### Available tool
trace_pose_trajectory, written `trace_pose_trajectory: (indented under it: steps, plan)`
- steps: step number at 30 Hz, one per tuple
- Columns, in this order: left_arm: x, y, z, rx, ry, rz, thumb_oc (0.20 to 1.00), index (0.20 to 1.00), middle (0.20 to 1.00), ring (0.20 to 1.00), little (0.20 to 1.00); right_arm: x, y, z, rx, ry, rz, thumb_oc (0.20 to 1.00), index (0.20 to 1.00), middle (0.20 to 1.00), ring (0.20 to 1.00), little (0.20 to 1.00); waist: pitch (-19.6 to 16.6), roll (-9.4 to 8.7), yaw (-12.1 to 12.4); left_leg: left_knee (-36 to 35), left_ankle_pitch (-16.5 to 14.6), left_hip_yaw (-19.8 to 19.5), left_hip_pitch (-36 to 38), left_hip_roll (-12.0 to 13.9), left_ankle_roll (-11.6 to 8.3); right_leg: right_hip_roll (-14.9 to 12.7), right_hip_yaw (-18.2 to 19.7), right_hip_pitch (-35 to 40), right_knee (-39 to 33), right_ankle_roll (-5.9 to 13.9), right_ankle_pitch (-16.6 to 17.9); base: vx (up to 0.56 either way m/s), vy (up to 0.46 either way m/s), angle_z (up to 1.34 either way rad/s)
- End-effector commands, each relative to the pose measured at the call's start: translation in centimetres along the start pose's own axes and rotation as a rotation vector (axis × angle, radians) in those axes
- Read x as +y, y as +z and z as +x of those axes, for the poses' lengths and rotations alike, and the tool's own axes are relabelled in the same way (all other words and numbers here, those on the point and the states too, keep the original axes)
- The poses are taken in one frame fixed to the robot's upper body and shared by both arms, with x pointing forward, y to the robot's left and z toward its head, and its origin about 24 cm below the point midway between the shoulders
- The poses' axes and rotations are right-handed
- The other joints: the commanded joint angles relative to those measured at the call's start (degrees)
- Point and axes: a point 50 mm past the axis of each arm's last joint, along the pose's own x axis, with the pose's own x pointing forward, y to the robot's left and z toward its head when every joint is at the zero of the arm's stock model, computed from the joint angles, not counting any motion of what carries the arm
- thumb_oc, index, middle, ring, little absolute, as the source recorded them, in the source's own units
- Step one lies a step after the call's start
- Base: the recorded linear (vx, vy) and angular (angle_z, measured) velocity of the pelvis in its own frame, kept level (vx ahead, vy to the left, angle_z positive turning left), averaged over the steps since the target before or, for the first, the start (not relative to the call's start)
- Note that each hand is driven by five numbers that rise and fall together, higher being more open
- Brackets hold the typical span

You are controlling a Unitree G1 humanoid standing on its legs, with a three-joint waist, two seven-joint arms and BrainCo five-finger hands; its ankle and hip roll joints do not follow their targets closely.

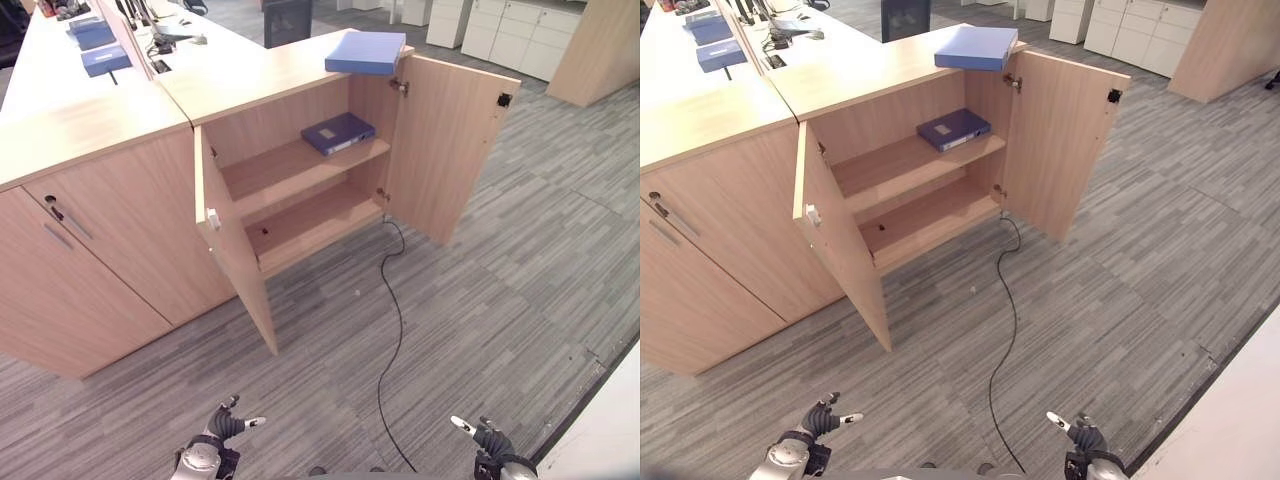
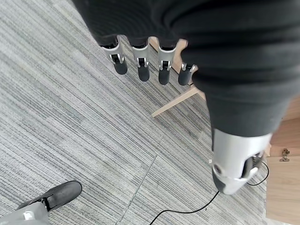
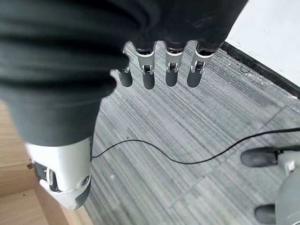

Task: Put the empty folder in the office cabinet

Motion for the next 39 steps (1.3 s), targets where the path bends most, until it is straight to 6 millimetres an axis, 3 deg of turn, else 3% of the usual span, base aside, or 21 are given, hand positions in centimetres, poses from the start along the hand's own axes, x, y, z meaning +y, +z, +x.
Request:
trace_pose_trajectory:
  steps: [1,11,39]
  plan:
    - [1.3,1.3,0.5,-0.048,0.032,-0.008,1.0,1.0,1.0,1.0,1.0,-0.1,0.7,0.1,-0.035,0.004,-0.012,1.0,1.0,1.0,1.0,1.0,-1.0,-3.48,1.02,0.03,-3.75,-0.59,1.04,3.37,-4.99,-6.61,1.13,-1.17,-2.54,8.31,5.54,0.0,0.0,0.0]
    - [1.0,0.4,0.3,-0.012,0.032,-0.026,1.0,1.0,1.0,1.0,1.0,0.1,-0.4,0.0,0.014,0.005,-0.015,1.0,1.0,1.0,1.0,1.0,-1.21,-3.69,1.32,0.03,-3.98,0.2,1.46,3.39,-5.04,-6.49,0.46,-0.76,-2.81,8.38,5.66,0.0,0.004,-0.04]
    - [1.3,1.4,0.6,-0.046,0.042,-0.017,1.0,1.0,1.0,1.0,1.0,0.8,-0.1,0.3,0.019,0.02,0.0,1.0,1.0,1.0,1.0,1.0,-0.63,-4.38,1.6,0.03,-4.61,-0.25,0.67,2.0,-3.48,-8.75,1.93,-3.45,0.41,9.49,5.22,0.01,0.017,0.0]
